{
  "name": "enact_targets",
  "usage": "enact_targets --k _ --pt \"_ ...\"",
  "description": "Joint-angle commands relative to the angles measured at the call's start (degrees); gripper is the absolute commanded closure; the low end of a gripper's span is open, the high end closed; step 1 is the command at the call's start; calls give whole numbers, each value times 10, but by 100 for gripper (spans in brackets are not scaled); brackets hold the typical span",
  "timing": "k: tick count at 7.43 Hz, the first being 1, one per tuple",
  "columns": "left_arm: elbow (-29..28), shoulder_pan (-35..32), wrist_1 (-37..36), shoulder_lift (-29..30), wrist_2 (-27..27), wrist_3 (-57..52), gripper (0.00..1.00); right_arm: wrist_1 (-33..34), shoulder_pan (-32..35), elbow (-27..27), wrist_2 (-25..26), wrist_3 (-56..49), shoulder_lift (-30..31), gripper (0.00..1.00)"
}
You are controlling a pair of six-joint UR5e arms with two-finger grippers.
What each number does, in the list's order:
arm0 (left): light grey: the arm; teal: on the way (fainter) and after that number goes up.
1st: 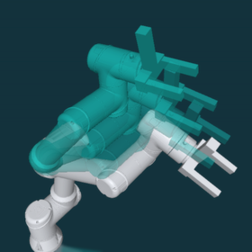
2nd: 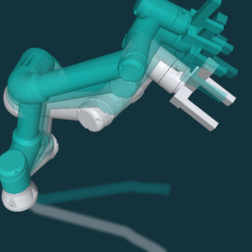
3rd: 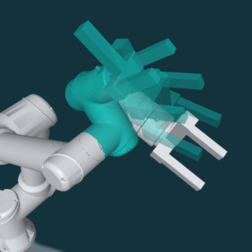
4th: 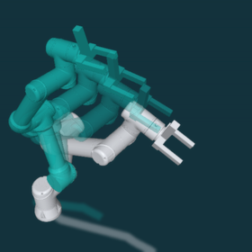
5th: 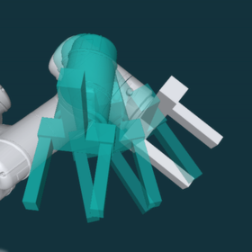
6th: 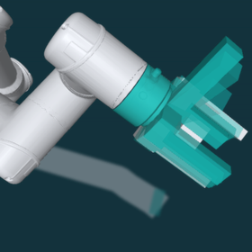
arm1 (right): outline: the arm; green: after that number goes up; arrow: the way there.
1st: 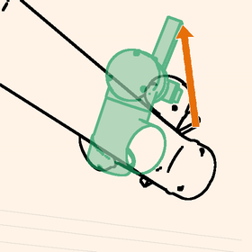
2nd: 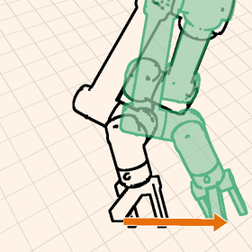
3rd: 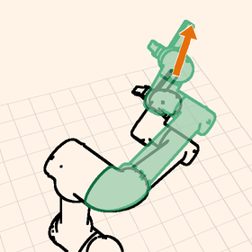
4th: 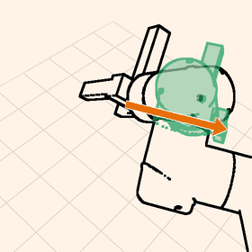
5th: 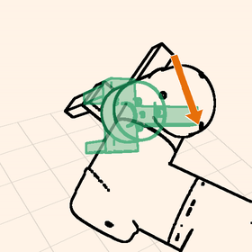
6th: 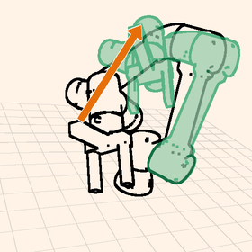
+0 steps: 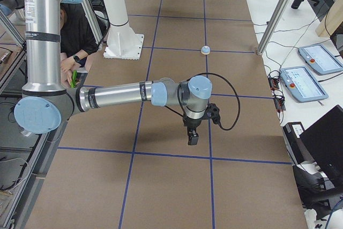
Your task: Place and press bell with both arms
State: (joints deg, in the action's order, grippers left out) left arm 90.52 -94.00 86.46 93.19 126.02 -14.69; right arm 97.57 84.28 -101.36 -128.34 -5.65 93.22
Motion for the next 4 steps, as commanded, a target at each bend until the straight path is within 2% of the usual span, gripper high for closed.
enact_targets --k 1,3,4 --pt "9 -4 1 -22 0 1 0 -1 36 16 -38 -3 14 1" --pt "34 -4 2 -51 22 19 0 0 54 22 -46 -4 20 1" --pt "69 0 8 -78 27 84 0 1 58 21 -51 -4 22 1"
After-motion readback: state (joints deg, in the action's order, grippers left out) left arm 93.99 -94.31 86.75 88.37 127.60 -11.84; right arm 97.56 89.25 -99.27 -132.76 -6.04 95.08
